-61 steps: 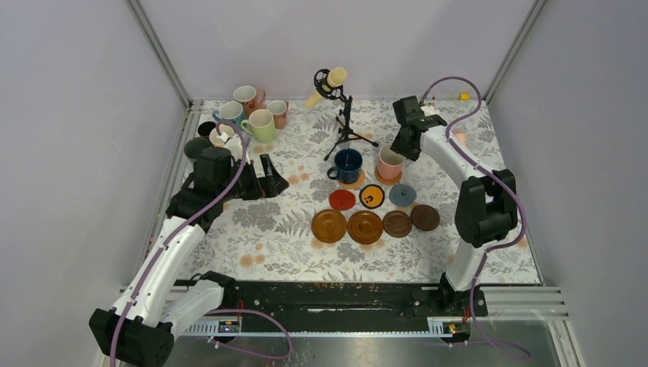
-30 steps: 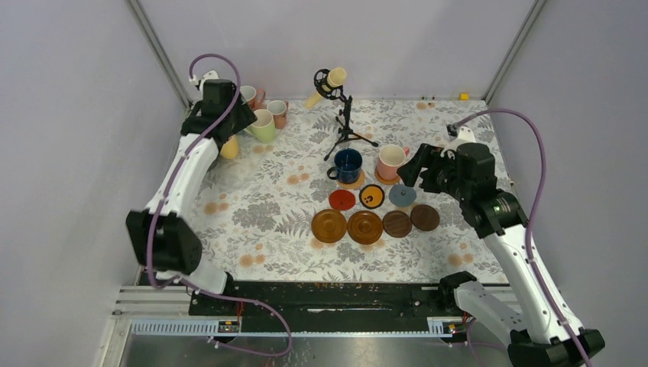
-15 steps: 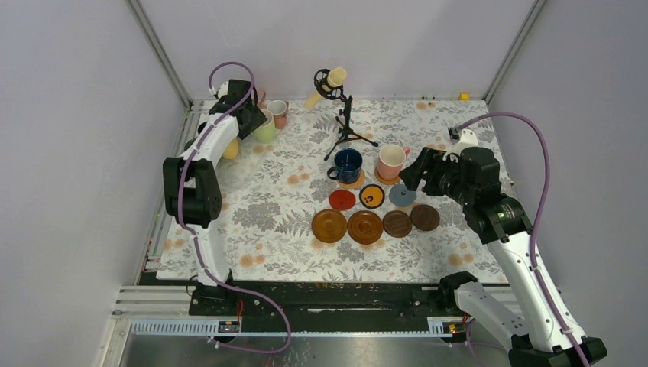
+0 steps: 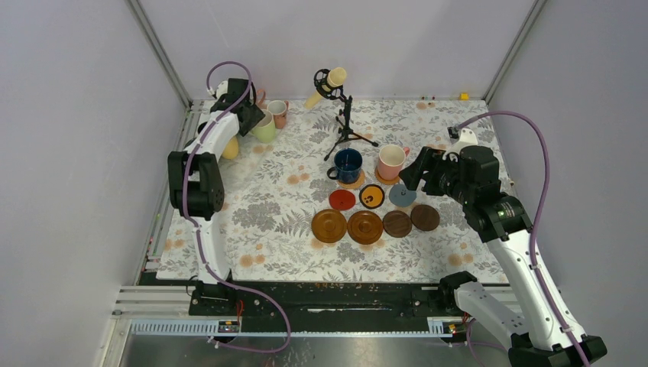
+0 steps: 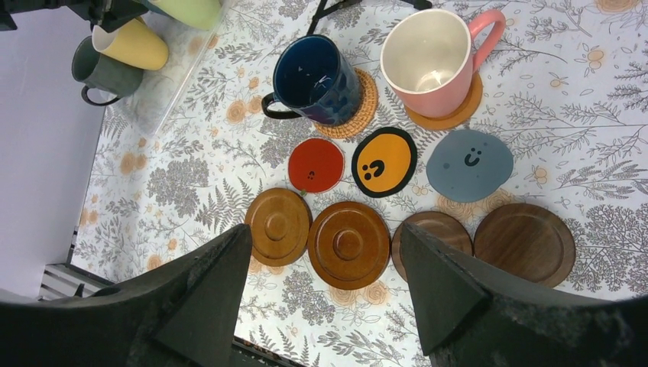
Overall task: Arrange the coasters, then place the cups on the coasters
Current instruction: Pick up the cup at the center of the board.
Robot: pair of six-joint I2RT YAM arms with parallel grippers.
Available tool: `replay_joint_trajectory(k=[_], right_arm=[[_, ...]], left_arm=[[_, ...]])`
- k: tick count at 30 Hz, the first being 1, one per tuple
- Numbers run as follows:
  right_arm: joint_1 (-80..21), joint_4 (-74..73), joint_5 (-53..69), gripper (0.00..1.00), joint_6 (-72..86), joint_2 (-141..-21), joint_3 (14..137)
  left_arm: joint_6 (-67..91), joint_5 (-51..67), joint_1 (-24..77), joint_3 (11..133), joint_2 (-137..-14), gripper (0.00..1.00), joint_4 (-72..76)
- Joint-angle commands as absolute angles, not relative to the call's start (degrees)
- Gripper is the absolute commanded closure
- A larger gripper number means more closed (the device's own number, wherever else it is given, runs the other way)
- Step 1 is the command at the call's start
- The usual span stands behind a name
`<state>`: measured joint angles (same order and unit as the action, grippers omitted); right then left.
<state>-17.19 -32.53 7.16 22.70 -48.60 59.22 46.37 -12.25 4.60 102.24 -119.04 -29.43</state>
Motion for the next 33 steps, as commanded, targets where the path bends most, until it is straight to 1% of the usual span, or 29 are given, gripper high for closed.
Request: replay_joint_trajectory(k=[1, 7, 13, 16, 20, 22, 25, 30, 33], right_arm=[[-17.3, -32.4, 7.8, 0.22, 21.9, -48.8, 62.3], [-17.3, -32.5, 8.1, 0.22, 22.4, -48.4, 62.2], [-17.3, -32.7, 7.5, 0.22, 22.2, -48.0, 61.9], [-17.3, -32.7, 7.5, 0.22, 22.3, -48.0, 61.9], [-17.4, -32.7, 7.5, 0.22, 22.3, -47.7, 61.6], [-17.3, -33.1, 6.7, 0.22, 21.9, -47.5, 61.8], [-17.3, -33.8, 5.8, 0.22, 21.4, -46.9, 62.2], [-17.4, -34.6, 5.4, 0.22, 21.2, -45.8, 62.5], [-17.3, -34.9, 5.1, 0.21, 21.4, -45.2, 62.3]], left_arm=[[47.0, -12.5, 4.2, 102.9, -119.4, 0.49, -25.8], [46.1, -11.6, 4.1, 103.7, -120.9, 0.54, -25.5], [45.9, -12.1, 4.0, 103.9, -121.4, 0.57, -25.9], [45.4, -11.4, 4.0, 103.8, -121.4, 0.66, -25.6], [44.3, -10.7, 4.0, 103.9, -121.1, 0.71, -25.7], [44.0, -10.7, 4.0, 103.5, -120.6, 0.75, -25.9], [44.0, -10.6, 4.0, 103.0, -120.0, 0.85, -26.5], [43.9, -11.1, 4.0, 102.8, -117.7, 0.92, -27.3], [43.3, -11.9, 3.9, 103.0, -115.2, 1.0, -28.3]])
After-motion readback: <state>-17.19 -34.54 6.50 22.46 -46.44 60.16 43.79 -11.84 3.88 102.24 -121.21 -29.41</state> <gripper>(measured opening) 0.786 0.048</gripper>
